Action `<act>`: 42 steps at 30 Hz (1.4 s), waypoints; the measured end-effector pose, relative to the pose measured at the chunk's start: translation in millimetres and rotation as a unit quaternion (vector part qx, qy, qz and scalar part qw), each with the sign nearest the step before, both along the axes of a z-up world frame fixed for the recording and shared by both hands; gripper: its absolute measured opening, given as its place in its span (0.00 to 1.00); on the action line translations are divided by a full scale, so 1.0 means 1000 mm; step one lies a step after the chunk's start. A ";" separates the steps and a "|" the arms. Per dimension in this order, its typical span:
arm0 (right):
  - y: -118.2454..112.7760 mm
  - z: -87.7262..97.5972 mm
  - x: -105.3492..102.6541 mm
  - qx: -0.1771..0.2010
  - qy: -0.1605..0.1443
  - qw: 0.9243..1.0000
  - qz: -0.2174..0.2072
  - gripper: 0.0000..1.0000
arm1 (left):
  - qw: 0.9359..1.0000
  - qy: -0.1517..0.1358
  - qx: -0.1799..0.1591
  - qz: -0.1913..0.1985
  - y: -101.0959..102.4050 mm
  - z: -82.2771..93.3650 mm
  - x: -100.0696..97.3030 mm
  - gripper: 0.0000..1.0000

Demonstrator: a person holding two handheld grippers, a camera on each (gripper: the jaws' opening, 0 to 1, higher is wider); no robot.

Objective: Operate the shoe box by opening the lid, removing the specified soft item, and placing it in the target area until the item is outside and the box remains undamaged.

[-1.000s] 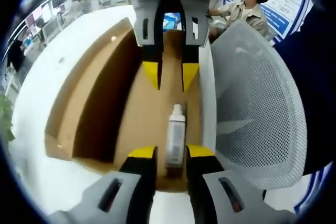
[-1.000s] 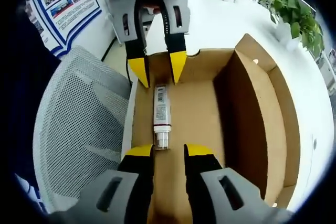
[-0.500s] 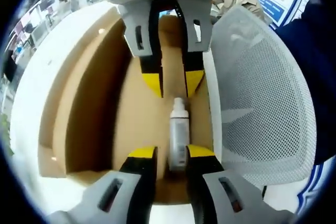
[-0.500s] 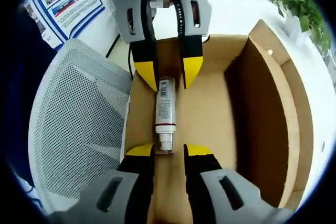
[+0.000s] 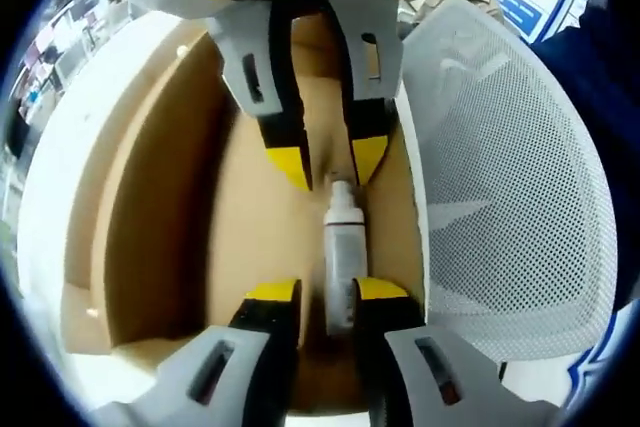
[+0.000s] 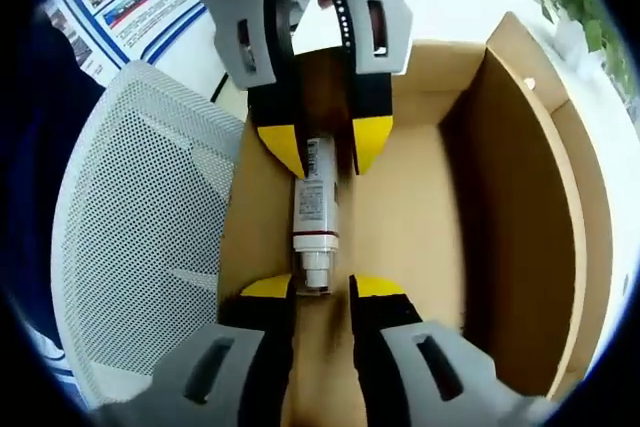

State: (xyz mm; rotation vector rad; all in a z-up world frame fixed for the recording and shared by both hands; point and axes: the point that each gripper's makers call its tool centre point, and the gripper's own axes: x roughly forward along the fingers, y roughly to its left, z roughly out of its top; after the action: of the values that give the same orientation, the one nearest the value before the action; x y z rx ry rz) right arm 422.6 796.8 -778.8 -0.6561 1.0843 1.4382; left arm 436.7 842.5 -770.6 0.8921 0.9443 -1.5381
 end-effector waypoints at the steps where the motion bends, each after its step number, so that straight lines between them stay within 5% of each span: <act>1: 0.001 -0.002 -0.001 -0.001 -0.001 1.000 0.002 0.19 | 1.000 0.001 -0.004 0.003 -0.001 0.001 0.000 0.18; 22: 0.001 -0.017 0.013 0.004 -0.017 0.999 -0.035 0.18 | 1.000 -0.008 -0.020 0.011 -0.006 0.009 0.006 0.21; 42: -0.006 -0.018 0.016 0.011 -0.010 0.998 -0.067 0.18 | 0.999 -0.042 0.001 -0.002 -0.007 -0.019 0.012 0.18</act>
State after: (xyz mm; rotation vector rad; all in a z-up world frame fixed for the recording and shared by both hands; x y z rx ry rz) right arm 439.1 791.0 -797.3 -0.5710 1.0762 1.3243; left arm 448.5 835.9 -789.3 0.9526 0.8848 -1.4914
